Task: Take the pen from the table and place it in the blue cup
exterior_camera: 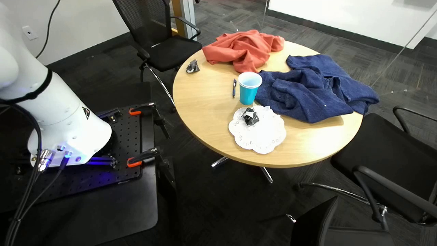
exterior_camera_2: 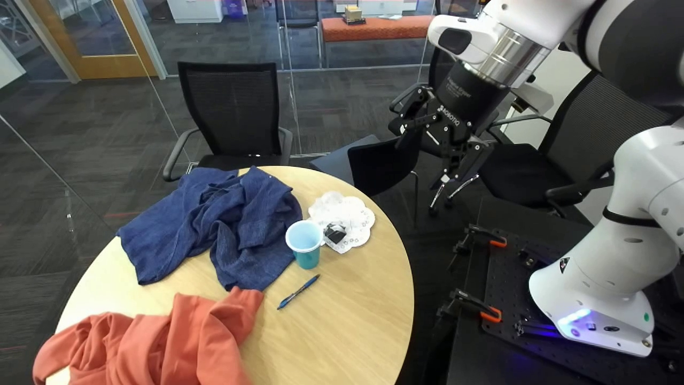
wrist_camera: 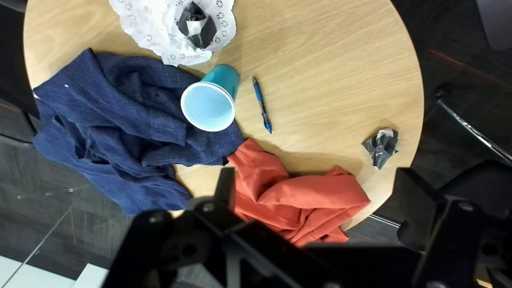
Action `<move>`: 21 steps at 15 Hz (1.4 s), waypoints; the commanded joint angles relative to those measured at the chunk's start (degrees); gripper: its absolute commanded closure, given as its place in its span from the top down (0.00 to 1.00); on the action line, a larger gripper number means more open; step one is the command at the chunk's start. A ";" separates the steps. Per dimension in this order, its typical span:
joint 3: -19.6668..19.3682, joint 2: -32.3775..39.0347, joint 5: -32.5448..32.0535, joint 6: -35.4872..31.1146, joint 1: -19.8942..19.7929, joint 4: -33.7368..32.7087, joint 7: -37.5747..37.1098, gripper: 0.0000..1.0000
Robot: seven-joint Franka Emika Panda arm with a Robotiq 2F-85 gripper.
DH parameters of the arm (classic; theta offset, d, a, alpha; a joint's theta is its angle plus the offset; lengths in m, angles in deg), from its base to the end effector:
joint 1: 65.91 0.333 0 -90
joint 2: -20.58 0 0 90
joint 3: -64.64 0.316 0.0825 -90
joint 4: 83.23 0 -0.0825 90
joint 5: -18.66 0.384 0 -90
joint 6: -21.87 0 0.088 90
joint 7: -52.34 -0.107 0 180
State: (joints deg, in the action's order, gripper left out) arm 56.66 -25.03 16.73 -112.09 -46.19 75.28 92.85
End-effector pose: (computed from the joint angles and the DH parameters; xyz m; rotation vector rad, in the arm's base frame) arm 0.3322 0.0690 0.4690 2.7305 1.4114 0.5746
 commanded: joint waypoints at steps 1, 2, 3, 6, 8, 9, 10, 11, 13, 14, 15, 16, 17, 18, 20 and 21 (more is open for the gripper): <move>0.71 0.06 0.77 0.20 -0.71 -0.14 0.55 1.00; 0.71 0.06 0.77 0.20 -0.72 -0.14 0.55 1.00; 0.71 0.06 0.77 0.20 -0.72 -0.14 0.55 1.00; 1.54 2.90 0.40 -2.48 1.22 -1.19 2.09 1.00; 2.91 5.03 -0.09 -4.27 2.16 -1.77 3.27 1.00; 3.50 6.36 -0.17 -5.53 2.86 -2.11 4.04 1.00; 4.19 7.86 -0.27 -7.20 3.43 -2.46 4.76 1.00; 4.75 9.45 -0.20 -9.02 4.13 -2.82 5.50 1.00; 5.77 13.05 -0.15 -13.08 5.33 -3.68 6.83 1.00; 6.34 15.12 -0.20 -14.68 5.67 -4.45 6.98 1.00; 6.65 17.03 -0.12 -16.17 6.07 -5.17 7.72 1.00; 7.09 19.03 -0.15 -17.28 6.18 -6.05 7.88 1.00; 7.41 21.08 -0.15 -18.23 6.23 -7.04 8.35 1.00; 7.59 23.27 0.00 -19.22 6.21 -8.06 8.94 1.00; 8.13 27.33 0.11 -20.35 5.80 -10.10 9.94 1.00; 8.39 29.33 0.17 -20.94 5.48 -11.08 10.33 1.00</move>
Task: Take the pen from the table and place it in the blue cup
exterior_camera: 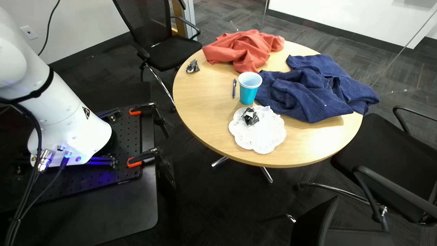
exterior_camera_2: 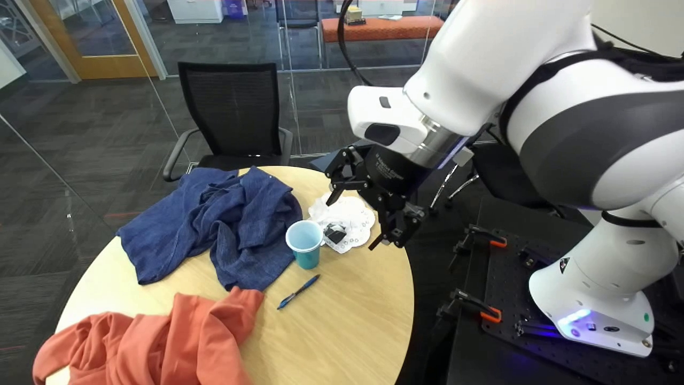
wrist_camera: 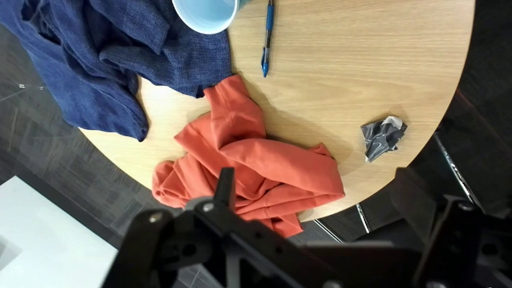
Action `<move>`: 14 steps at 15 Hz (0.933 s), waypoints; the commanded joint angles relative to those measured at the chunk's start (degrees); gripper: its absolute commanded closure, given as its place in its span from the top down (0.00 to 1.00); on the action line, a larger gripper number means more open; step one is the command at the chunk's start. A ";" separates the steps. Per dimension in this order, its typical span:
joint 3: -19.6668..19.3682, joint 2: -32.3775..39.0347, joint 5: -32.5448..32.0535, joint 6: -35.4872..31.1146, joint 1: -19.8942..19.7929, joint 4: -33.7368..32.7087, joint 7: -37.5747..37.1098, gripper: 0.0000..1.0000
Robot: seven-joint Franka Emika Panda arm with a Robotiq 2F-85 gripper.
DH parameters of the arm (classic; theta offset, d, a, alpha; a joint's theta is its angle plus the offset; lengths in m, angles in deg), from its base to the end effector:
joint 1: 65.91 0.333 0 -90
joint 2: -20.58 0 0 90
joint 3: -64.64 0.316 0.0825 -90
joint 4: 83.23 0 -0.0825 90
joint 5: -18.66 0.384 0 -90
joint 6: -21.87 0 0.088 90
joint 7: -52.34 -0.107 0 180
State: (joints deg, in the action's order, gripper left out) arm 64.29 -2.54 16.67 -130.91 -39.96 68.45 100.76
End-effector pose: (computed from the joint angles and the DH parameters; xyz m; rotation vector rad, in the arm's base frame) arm 0.3852 0.1857 0.4197 2.3512 1.8236 0.6199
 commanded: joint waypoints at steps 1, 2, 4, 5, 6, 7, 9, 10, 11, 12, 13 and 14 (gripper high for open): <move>0.93 8.81 0.38 -2.65 -1.04 -5.19 3.10 1.00; 1.05 10.72 0.80 -3.28 -1.22 -6.09 3.81 1.00; 1.54 14.49 1.39 -4.55 -1.88 -7.73 5.07 1.00; 1.77 16.25 2.01 -5.11 -2.17 -8.47 5.60 1.00; 2.17 17.98 2.51 -5.74 -2.68 -9.23 6.41 1.00; 2.77 19.50 3.13 -6.23 -3.28 -9.98 6.95 1.00; 4.41 22.50 3.63 -6.91 -4.91 -11.58 7.14 1.00; 5.42 23.71 2.84 -7.14 -5.94 -12.21 6.14 1.00; 6.44 20.81 2.25 -5.85 -6.76 -9.89 5.27 1.00; 7.20 21.79 2.11 -5.89 -7.55 -10.29 5.17 1.00; 7.77 22.10 2.06 -5.89 -8.02 -10.29 5.14 1.00; 8.05 22.10 2.06 -5.89 -8.20 -10.28 5.13 1.00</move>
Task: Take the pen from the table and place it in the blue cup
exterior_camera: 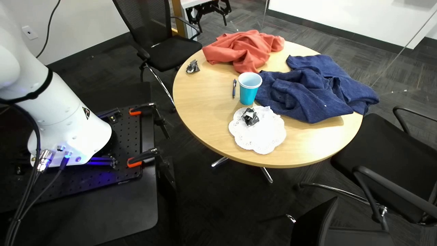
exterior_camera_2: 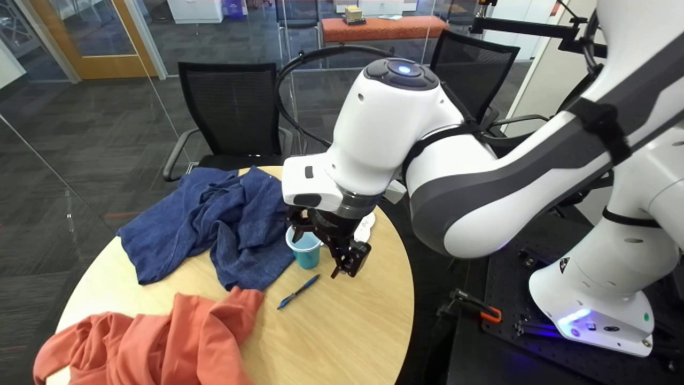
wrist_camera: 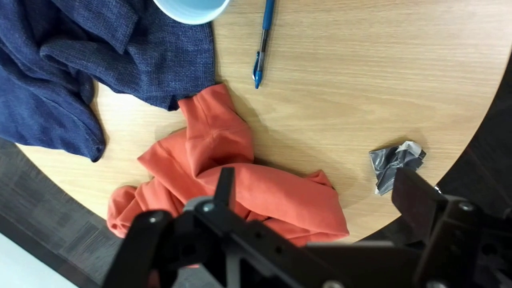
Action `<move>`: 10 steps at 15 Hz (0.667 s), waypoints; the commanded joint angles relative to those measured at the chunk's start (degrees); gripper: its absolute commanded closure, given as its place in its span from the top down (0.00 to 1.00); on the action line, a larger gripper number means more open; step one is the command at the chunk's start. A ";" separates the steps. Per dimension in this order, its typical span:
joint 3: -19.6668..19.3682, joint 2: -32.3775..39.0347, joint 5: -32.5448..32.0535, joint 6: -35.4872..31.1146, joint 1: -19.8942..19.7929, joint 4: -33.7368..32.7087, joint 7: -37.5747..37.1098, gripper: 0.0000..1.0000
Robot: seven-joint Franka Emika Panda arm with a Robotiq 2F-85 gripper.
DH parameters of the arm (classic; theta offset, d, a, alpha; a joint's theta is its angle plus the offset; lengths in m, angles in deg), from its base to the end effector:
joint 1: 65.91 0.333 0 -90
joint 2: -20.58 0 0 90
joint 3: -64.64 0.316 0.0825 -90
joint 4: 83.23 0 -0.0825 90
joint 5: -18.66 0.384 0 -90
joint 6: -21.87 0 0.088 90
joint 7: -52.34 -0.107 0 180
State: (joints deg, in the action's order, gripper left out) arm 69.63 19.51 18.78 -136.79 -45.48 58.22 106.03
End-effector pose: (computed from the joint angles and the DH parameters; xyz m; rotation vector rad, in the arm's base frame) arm 0.4536 0.2155 0.3333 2.3353 1.9257 0.4719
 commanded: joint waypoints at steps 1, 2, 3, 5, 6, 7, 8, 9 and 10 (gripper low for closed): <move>2.81 -0.05 -0.05 -0.01 -2.73 -0.05 -0.14 1.00; 2.82 -0.10 -0.05 -0.01 -2.81 -0.05 -0.14 1.00; 2.84 -0.10 -0.05 -0.01 -2.84 -0.05 -0.14 1.00; 2.81 0.34 0.86 -0.62 -2.87 -0.26 0.50 1.00; 2.95 1.05 -0.05 -1.87 -3.22 -0.51 -0.11 1.00; 3.31 2.02 0.00 -2.87 -3.63 -0.89 0.22 1.00; 3.61 2.73 -0.23 -3.63 -4.12 -1.12 0.16 1.00; 3.87 3.78 -0.93 -4.63 -4.59 -1.42 -0.02 1.00; 4.09 4.63 -1.55 -5.45 -5.04 -1.61 -0.12 1.00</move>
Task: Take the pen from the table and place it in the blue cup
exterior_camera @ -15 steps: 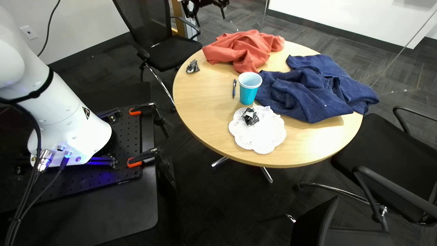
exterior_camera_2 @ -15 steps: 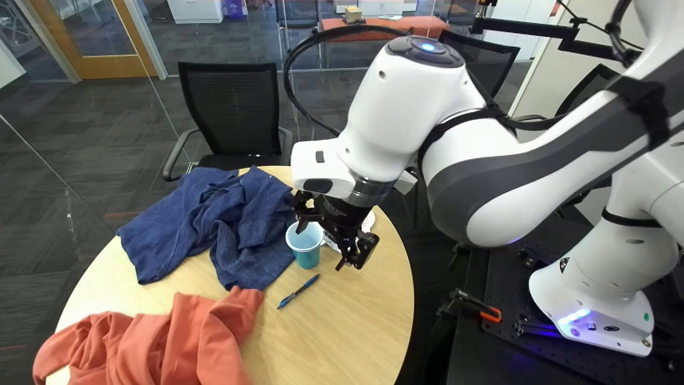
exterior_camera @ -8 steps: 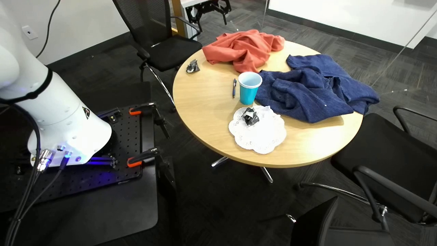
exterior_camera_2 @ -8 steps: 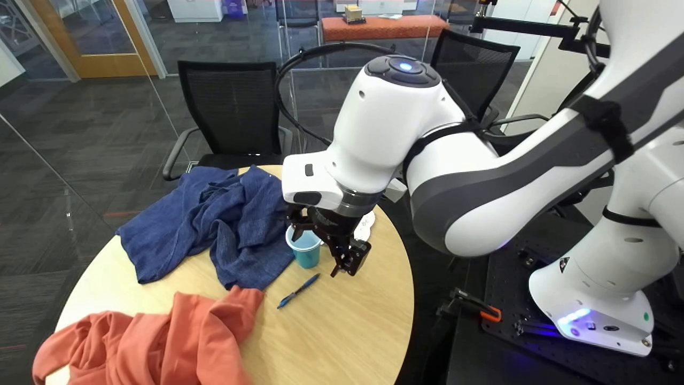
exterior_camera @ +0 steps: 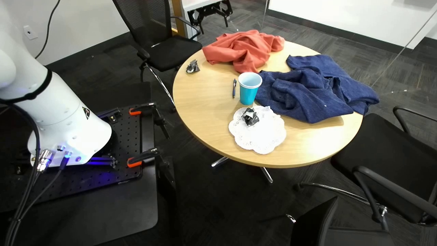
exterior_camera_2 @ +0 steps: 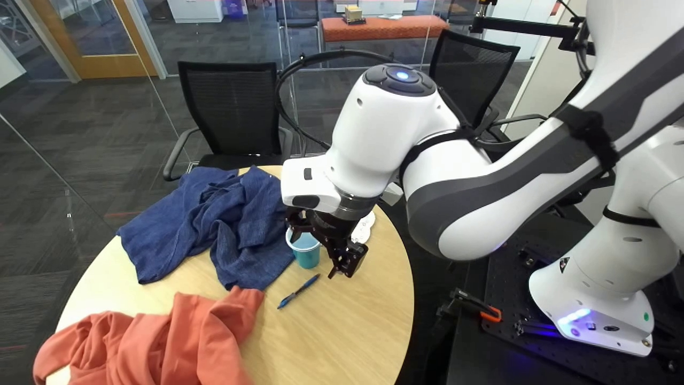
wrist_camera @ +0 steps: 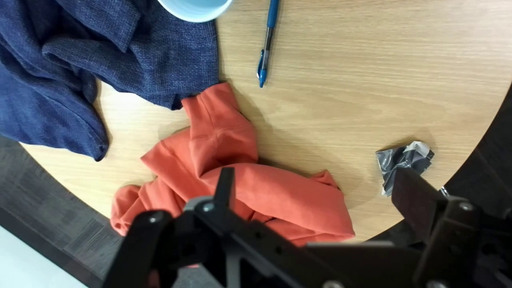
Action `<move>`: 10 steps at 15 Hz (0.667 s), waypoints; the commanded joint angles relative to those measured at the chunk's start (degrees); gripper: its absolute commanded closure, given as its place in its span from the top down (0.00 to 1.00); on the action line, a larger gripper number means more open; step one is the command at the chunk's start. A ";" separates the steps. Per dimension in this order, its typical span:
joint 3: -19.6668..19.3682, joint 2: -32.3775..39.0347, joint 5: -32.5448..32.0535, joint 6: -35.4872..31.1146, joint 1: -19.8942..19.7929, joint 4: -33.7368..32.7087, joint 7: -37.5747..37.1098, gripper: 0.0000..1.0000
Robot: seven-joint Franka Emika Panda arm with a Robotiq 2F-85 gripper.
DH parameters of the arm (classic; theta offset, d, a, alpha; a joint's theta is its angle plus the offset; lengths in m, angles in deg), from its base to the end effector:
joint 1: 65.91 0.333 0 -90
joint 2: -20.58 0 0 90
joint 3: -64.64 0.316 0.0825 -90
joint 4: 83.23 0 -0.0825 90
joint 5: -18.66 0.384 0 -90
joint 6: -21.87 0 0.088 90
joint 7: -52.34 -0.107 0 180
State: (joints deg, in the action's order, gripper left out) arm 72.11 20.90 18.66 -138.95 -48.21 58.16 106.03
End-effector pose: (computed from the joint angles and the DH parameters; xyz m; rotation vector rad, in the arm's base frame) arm 0.4572 0.2148 0.3260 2.3331 1.9183 0.4931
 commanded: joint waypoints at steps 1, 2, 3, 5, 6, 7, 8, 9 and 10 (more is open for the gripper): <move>1.73 4.46 -2.34 -4.32 -2.87 -1.85 -0.51 1.00; 1.96 5.45 -2.82 -5.07 -3.42 -2.13 -0.51 1.00; 2.02 6.81 -3.95 -5.94 -3.96 -2.63 -1.29 1.00; 2.20 9.70 -5.61 -7.34 -4.80 -3.95 -2.37 1.00; 2.06 10.96 -6.96 -7.46 -5.05 -4.72 -3.43 1.00; 1.57 12.79 -8.83 -7.88 -5.03 -5.67 -5.22 1.00; 1.38 14.27 -10.35 -7.83 -5.03 -6.61 -6.55 1.00; 0.94 15.92 -12.31 -7.85 -4.72 -7.73 -8.44 1.00; 0.63 17.41 -14.02 -7.80 -4.50 -8.77 -10.12 1.00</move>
State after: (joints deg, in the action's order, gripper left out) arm 73.03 33.36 9.40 -145.21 -52.49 53.20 100.75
